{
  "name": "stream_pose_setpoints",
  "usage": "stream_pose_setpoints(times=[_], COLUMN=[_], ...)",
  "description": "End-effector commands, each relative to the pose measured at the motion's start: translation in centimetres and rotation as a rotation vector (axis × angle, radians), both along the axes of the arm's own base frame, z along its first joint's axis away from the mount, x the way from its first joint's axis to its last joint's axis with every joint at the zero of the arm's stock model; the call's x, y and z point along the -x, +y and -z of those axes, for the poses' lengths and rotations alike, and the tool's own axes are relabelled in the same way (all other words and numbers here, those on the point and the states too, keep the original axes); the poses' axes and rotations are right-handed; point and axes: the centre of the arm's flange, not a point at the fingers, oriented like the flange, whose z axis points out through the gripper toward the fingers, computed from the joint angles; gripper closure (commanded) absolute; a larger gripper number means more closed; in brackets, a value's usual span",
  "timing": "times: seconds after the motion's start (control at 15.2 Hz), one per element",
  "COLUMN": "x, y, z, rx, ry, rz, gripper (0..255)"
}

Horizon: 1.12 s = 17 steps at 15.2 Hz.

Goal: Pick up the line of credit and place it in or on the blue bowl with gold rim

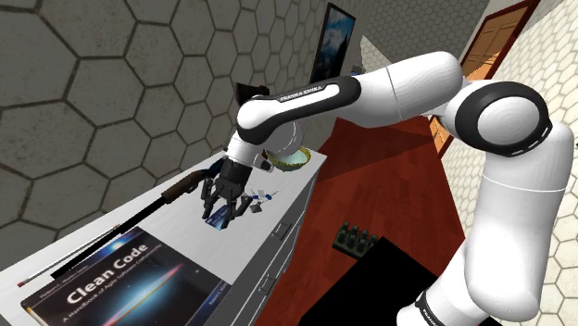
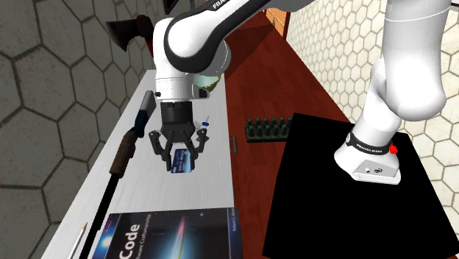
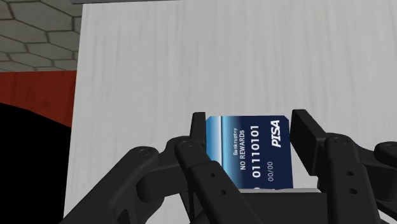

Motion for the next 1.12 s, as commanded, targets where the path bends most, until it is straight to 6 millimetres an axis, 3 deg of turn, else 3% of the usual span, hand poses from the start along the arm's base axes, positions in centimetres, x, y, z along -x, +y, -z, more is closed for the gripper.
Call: stream_pose_setpoints(times=[0.0, 1.06], x=[-0.1, -0.1], y=[0.0, 0.0], z=[-1.1, -9.6], rx=[0.0, 0.0], ry=[0.0, 0.0], rz=[0.0, 0.0], gripper=[255, 255])
